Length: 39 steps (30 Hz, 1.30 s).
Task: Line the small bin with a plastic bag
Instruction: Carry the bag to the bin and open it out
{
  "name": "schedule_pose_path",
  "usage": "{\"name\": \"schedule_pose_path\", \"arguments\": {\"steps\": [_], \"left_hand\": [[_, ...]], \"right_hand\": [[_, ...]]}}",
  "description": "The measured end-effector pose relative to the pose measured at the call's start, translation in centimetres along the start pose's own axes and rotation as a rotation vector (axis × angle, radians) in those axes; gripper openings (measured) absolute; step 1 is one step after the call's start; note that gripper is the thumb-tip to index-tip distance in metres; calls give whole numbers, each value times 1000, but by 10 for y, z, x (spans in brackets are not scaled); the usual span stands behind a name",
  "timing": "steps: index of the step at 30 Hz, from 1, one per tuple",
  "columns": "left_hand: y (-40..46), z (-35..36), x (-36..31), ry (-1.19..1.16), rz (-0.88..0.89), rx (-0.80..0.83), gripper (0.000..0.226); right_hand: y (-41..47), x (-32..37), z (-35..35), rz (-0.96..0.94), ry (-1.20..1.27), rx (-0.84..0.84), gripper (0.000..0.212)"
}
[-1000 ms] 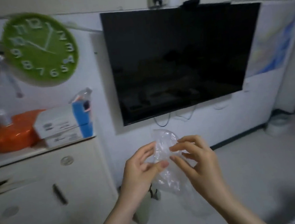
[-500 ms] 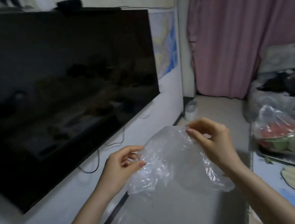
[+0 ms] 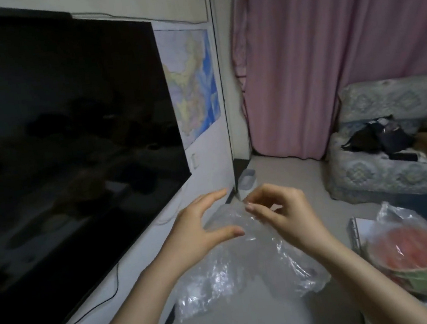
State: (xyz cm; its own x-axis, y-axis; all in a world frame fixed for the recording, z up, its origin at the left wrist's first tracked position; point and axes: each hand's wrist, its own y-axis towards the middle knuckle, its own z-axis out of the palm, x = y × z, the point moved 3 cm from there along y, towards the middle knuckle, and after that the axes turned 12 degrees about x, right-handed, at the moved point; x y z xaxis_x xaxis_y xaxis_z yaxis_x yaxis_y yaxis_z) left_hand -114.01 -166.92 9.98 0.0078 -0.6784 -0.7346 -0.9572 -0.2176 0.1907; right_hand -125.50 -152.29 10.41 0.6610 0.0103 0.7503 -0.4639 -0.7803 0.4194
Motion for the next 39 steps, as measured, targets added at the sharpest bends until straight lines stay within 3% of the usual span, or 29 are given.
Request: {"name": "schedule_pose_path", "arguments": {"steps": [3,6,7,11,13,16,20,23,26,28,31,33,36,39], "left_hand": [[78,6,23,19,-22,-24,57],[158,5,57,-88,-21,-34,25],[184,4,69,-125,-25,-45,23],[291,-13,117,-287,-43,-121,32],[347,-22,137,-362,-72,-143,40],[433,-26,158,-440,-114,-141,42],[532,-6,169,-380,-112,-153,40],[603,14,181,-307,-78,-153,42],[676,32,198,-366,-46,-110,37],[724,40,207,-408,-20,-53,30],[794,46,219,-415,-33,34,25],[840,48,230,-402,-72,40,14],[900,49,254,-353,-107,17,26],[951,49,278,-283,-141,59,24]], "right_hand": [[56,-37,-12,19,20,-16,18],[112,-75,-32,51,28,-4,3],[130,-88,-42,67,41,-1,15],[190,-144,-85,108,248,114,60],[215,-170,-106,108,236,138,82],[259,-206,-129,110,112,79,93],[323,-253,-153,65,-144,-132,97],[376,-294,-171,-24,-278,-246,87],[430,-353,-203,-48,-354,-323,40],[467,-400,-239,15,-236,-336,17],[527,-468,-303,130,52,-260,10],[571,-510,-341,168,123,-199,6],[637,-571,-374,240,196,-110,12],[697,-636,-385,340,268,-95,13]]}}
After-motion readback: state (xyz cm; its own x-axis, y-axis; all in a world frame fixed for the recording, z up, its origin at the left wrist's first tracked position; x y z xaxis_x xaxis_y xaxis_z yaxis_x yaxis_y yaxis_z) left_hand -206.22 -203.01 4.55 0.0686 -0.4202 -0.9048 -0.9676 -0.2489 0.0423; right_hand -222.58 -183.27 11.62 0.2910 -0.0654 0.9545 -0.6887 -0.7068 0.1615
